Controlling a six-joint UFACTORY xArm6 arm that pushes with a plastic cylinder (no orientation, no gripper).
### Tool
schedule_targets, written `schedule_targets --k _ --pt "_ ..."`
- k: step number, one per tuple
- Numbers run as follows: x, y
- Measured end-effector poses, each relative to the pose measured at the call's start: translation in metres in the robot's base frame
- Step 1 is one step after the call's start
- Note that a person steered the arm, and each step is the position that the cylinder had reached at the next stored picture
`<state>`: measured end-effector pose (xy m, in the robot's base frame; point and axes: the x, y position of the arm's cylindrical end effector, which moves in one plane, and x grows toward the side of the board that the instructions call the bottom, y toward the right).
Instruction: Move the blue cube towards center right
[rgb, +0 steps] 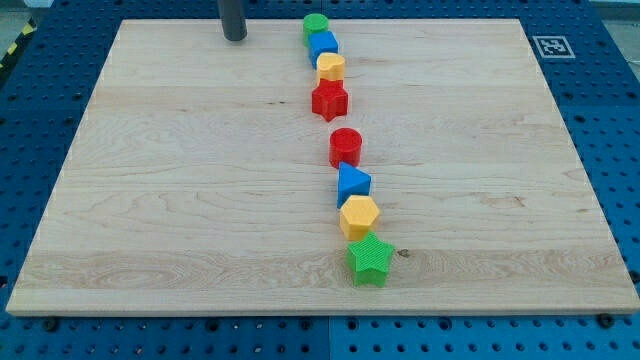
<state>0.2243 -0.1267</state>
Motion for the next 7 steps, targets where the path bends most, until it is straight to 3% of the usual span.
schedule_targets --k 2,3,5,7 --pt "0.003 0.003" --pt "0.033 0.039" --pt "0.041 0.065" --pt "0.062 0.150"
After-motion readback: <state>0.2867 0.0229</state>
